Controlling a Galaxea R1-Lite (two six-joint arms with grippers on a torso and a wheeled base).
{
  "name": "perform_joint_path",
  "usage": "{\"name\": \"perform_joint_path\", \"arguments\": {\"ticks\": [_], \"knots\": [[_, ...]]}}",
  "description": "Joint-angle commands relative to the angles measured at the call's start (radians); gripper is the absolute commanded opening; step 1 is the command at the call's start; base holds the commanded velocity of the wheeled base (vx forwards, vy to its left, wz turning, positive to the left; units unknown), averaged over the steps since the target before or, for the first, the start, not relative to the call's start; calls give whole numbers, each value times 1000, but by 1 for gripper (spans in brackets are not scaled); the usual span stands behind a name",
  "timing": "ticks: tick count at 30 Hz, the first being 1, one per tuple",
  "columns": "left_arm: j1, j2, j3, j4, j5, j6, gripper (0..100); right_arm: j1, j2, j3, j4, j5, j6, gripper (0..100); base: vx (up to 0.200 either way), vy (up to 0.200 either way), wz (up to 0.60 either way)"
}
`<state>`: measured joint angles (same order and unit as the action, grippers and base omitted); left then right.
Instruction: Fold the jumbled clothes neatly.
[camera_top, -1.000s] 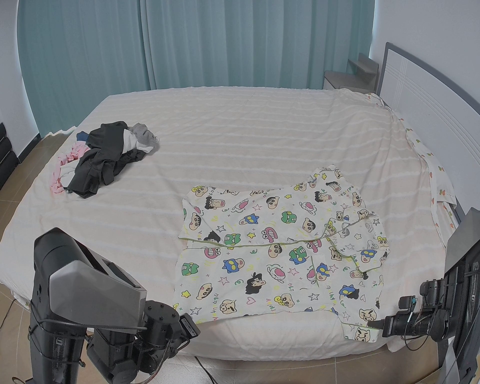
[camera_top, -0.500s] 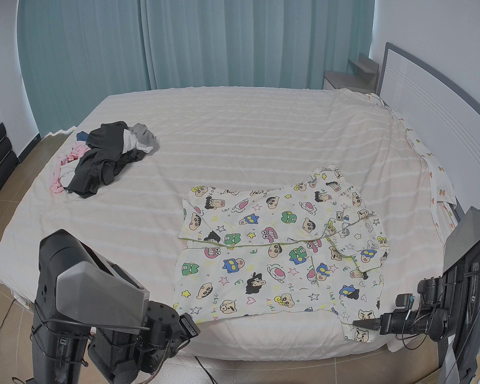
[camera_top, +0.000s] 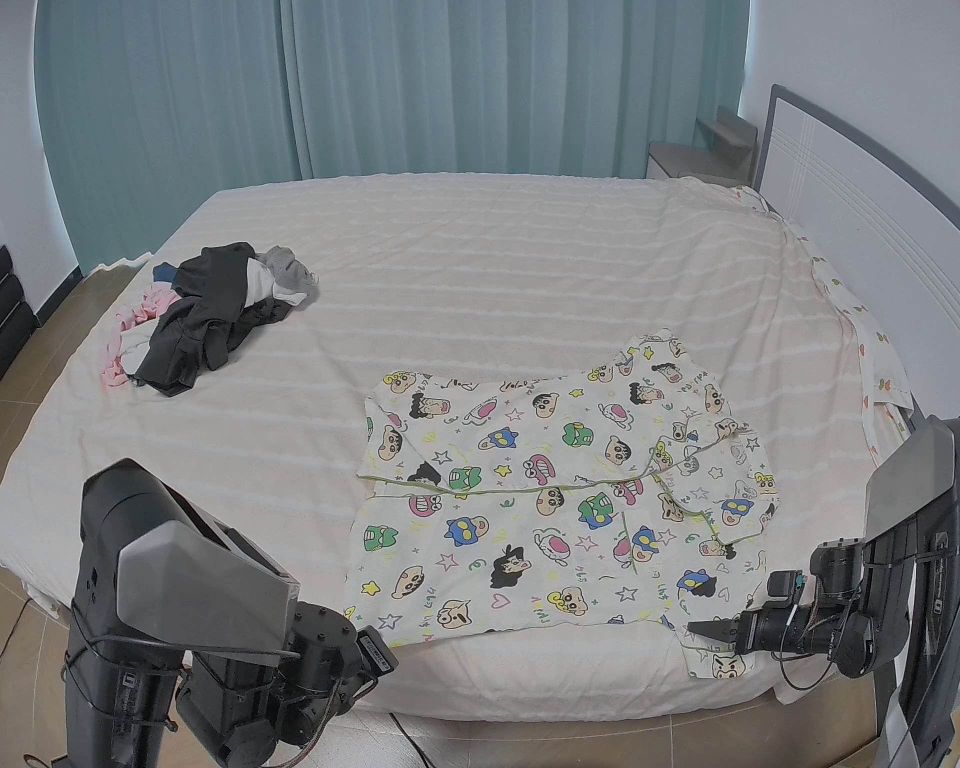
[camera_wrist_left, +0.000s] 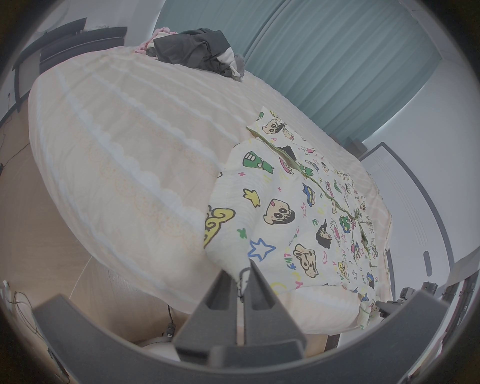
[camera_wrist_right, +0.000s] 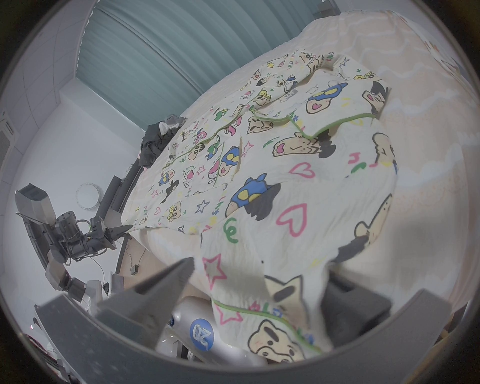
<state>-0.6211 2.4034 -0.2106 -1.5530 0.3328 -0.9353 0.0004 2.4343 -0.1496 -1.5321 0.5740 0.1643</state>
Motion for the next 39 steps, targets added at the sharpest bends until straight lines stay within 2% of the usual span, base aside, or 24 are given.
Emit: {"name": "perform_joint_path", "arguments": {"ticks": [1,13,19,28,29,34,39], "knots": [[0,-9,7,-18,0,0,0,4,20,-1,0,-8,0,0,0,0,0],[-5,-52,66,-18,-17,-3,0,-31,-12,96,-2,-5,-19,0,0,0,0],[-9,-90,114,-18,-72,-5,0,-48,-49,150,-2,40,-22,0,0,0,0],[-11,-89,148,-18,-80,-5,0,-66,-41,150,13,43,-32,0,0,0,0],[-12,-87,168,-18,-93,-5,0,-76,-50,150,75,43,-77,0,0,0,0],[-12,-86,180,-18,-118,-5,0,-112,-50,150,187,53,-215,0,0,0,0],[-20,-79,181,-18,-118,-5,0,-125,-60,150,231,79,-235,0,0,0,0]]}}
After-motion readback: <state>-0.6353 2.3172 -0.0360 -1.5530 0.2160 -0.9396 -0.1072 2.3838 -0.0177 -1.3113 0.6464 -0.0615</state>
